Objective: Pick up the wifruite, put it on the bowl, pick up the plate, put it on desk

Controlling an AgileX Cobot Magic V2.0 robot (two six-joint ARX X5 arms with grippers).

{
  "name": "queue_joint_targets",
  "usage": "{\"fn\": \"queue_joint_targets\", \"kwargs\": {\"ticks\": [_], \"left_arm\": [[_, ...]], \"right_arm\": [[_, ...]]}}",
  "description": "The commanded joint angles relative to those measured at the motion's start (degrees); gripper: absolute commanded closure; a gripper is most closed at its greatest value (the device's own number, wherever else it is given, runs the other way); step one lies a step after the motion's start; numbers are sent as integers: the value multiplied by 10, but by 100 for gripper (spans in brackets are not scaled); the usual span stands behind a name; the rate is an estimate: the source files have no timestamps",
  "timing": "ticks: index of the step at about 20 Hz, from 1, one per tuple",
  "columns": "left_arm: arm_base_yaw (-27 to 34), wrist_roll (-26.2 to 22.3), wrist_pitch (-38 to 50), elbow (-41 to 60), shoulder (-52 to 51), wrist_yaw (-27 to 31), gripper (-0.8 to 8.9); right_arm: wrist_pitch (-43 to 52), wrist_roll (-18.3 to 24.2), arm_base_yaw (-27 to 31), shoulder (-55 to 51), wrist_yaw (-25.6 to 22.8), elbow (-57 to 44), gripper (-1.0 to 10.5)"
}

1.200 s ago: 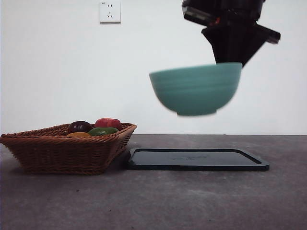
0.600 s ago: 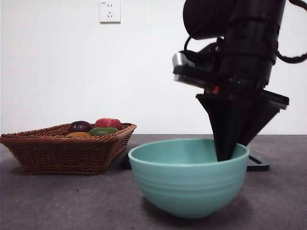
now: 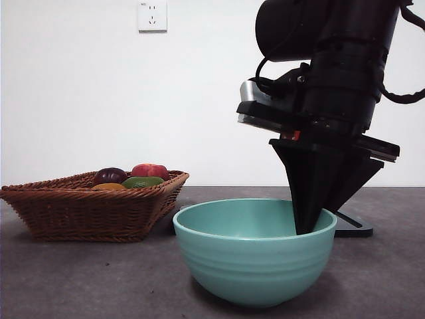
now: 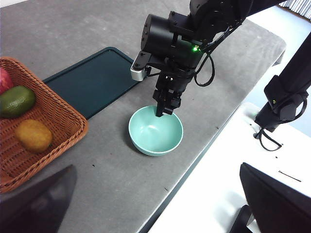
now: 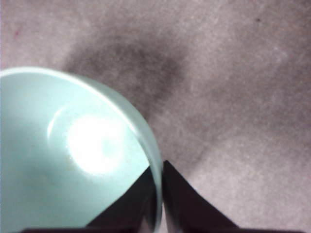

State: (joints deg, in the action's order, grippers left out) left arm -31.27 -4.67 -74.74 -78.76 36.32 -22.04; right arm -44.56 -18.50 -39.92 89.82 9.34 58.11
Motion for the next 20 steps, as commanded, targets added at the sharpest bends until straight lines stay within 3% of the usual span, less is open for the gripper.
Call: {"fn": "queue_joint_targets", "kwargs": {"ticks": [1,2,6,8,13,20], "left_arm": [[-4,-4,6,-12,2,-1,251],[-4,-4,6,-12,2,-1,251],[-4,-4,7,-12,2,-1,251],[-4,-5,7,-12,2,-1,251],[-4,-5,7,-12,2,-1,251],[-4,-4,13,-12,2,-1,251]], "right_arm": [[0,-10,-6,8,-2,3,924],[-1,-10,-6,8,-5,3,883],[-5,-10,-6,8,-22,3,524],[-9,-7,-6,6,-45,5,434],[-28,-6,-6,-66,-48,5,393],[-155,0,-6,-302,-47,5,393]]}}
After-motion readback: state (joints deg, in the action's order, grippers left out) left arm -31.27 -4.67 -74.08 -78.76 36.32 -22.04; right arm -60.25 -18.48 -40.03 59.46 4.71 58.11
